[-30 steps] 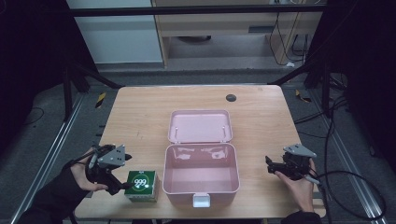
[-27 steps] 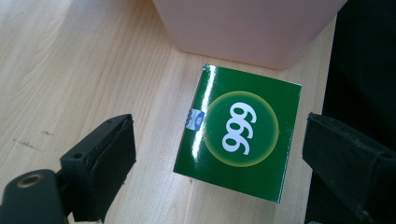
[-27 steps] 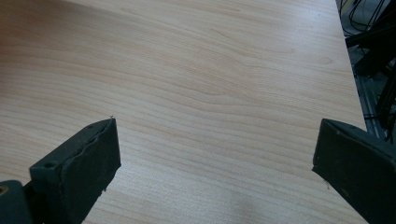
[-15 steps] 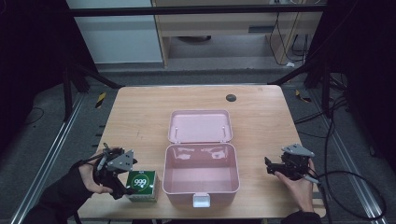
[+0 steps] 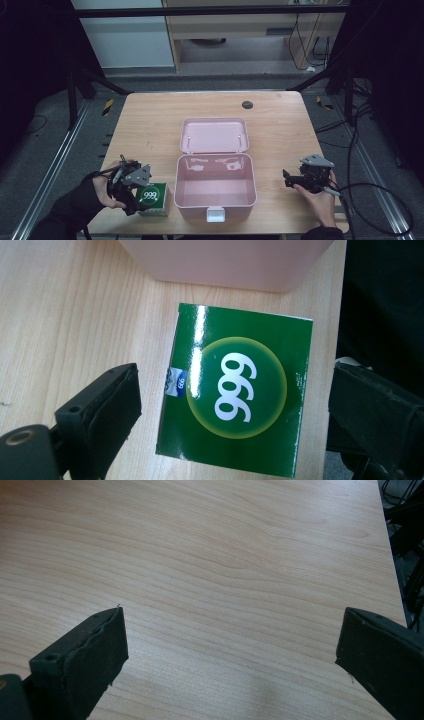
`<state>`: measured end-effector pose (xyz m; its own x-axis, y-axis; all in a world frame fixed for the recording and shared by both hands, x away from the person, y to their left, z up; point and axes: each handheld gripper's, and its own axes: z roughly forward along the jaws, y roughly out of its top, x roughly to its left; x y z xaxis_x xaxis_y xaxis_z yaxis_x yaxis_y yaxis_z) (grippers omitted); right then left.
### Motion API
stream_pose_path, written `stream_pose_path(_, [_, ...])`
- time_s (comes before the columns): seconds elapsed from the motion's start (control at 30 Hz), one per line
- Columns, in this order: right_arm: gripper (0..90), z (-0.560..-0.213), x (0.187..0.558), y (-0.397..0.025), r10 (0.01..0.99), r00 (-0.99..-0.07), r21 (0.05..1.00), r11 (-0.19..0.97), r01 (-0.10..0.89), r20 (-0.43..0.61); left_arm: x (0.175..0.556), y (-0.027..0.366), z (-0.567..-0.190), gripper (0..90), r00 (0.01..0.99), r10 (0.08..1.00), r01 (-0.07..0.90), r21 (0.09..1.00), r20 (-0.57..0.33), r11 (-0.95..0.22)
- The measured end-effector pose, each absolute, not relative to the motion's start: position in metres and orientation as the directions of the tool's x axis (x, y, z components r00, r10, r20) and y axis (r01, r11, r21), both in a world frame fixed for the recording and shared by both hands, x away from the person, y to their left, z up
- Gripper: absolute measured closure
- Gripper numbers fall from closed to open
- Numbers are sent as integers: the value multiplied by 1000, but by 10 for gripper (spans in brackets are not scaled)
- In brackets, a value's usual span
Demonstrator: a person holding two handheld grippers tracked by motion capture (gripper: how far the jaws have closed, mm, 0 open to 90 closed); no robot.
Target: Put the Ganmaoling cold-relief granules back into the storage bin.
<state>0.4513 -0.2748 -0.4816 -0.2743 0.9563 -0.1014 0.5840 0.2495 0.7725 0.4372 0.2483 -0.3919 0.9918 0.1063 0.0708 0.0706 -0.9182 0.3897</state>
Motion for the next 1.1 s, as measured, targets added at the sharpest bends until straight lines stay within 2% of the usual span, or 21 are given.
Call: stream_pose_path(1.1, [5, -485, 453, -272, 949, -291, 747, 282, 602, -124, 448, 236, -434, 75, 997, 77, 70, 304, 11, -950])
